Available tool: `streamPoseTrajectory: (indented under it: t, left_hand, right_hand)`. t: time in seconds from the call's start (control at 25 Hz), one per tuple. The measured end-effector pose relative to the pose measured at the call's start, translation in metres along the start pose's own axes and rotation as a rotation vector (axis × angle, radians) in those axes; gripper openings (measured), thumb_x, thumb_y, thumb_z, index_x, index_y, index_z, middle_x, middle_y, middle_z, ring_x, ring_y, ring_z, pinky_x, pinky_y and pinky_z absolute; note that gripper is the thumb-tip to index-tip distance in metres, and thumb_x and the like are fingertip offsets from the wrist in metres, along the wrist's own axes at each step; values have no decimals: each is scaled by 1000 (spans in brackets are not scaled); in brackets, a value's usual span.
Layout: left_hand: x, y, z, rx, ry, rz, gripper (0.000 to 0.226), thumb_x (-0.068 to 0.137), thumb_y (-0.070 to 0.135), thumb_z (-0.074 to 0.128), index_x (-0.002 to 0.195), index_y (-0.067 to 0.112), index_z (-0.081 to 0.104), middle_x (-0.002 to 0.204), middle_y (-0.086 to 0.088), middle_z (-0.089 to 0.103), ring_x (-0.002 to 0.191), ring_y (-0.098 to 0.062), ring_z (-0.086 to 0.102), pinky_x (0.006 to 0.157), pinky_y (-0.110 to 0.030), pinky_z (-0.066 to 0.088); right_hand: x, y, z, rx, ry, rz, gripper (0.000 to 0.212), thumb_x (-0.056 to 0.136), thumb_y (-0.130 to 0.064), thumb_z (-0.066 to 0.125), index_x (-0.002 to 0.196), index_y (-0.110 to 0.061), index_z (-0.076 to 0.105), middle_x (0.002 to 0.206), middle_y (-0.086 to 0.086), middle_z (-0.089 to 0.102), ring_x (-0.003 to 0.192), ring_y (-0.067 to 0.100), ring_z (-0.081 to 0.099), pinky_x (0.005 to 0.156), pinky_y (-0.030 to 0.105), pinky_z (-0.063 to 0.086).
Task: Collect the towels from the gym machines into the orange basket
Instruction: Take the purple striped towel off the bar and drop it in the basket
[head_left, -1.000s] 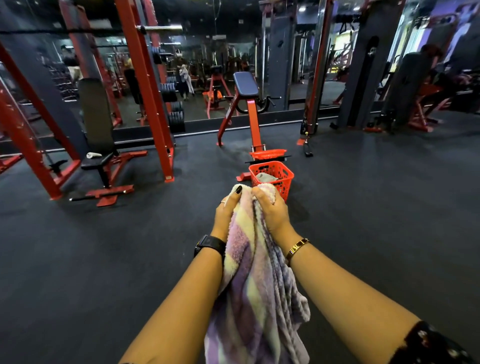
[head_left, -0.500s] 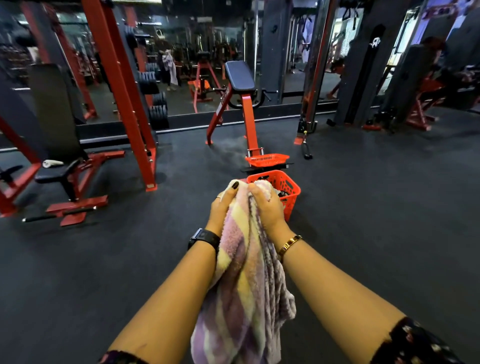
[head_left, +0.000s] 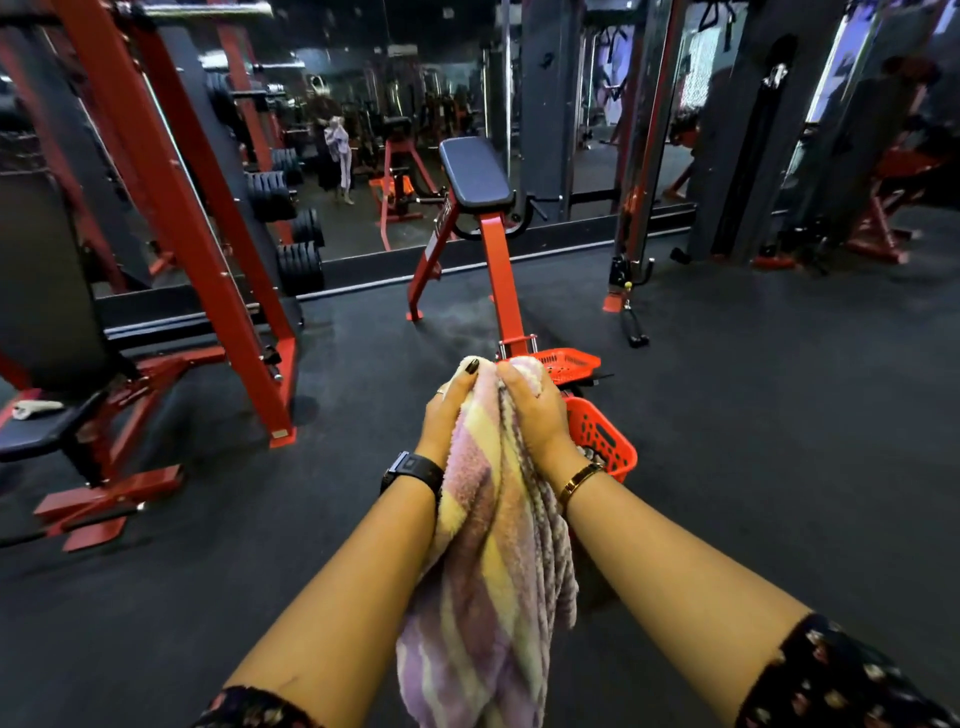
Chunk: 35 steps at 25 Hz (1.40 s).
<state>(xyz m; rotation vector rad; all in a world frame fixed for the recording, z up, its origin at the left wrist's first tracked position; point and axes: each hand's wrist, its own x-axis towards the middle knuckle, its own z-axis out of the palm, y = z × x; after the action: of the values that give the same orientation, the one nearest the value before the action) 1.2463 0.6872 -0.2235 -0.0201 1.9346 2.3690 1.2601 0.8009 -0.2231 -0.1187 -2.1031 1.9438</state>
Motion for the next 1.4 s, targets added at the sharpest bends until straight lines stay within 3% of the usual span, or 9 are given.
streamPoseTrajectory:
  t: [0.2,0.4,0.52,0.64,0.8,0.96,1.04,1.2,1.4]
  left_hand:
    - [111,4,12,12,-67,3,26,81,49,61,80,24,67,94,-6,65,92,-21,57,99,-46,46]
    - [219,0,23,-28,-164,-42,43,69,62,67,86,22,68,98,-10,65,96,-27,59,104,-52,42]
    - [310,-19,30,-42,-235,-76,63,63,71,72,98,19,63,104,-17,59,101,-31,57,107,-56,40]
    - [379,-27,47,-93,-326,-119,64,61,68,76,97,20,53,101,-10,45,94,-27,42,95,-47,41]
    - [436,-10,80,0,-471,-152,46,67,69,66,74,24,58,79,-6,53,81,-22,47,85,-43,45]
    - [475,-17,119,23,-598,-210,35,83,57,57,68,26,48,70,6,47,71,-15,43,65,-32,39]
    - [499,-34,140,14,-602,-267,29,93,48,51,75,25,51,78,4,52,82,-20,50,70,-30,46]
    - [533,-44,200,9,-678,-199,47,68,70,67,78,24,61,89,-5,57,92,-21,47,99,-55,42]
    - [572,-53,258,0,-664,-218,31,65,59,69,66,28,65,76,5,57,89,-19,47,86,-40,40]
  right_hand:
    - [109,20,13,-3,50,28,64,65,-69,55,102,-17,64,103,3,70,99,21,65,92,43,50]
    - [201,29,21,61,132,4,46,70,-55,62,99,-20,64,96,-8,67,94,13,63,91,35,50]
    - [258,33,23,45,229,13,46,76,-48,61,109,-16,63,98,-8,64,93,11,59,80,15,46]
    - [306,34,22,28,311,51,42,82,-44,65,113,-16,61,104,-4,63,97,13,58,71,3,42]
    - [367,44,14,-15,450,76,53,70,-55,58,111,-22,62,108,-4,64,102,14,60,91,27,47]
    - [407,58,-16,19,586,90,34,84,-42,66,109,-20,63,97,-14,63,91,6,60,77,13,45]
    - [428,70,-35,20,644,101,23,89,-34,64,109,-21,63,94,-17,61,87,0,59,72,7,44]
    - [468,85,-77,19,707,120,19,89,-34,64,104,-22,62,92,-17,61,83,-3,58,67,5,44]
    - [508,92,-119,30,757,116,23,87,-38,64,105,-23,62,95,-15,62,90,6,61,75,14,47]
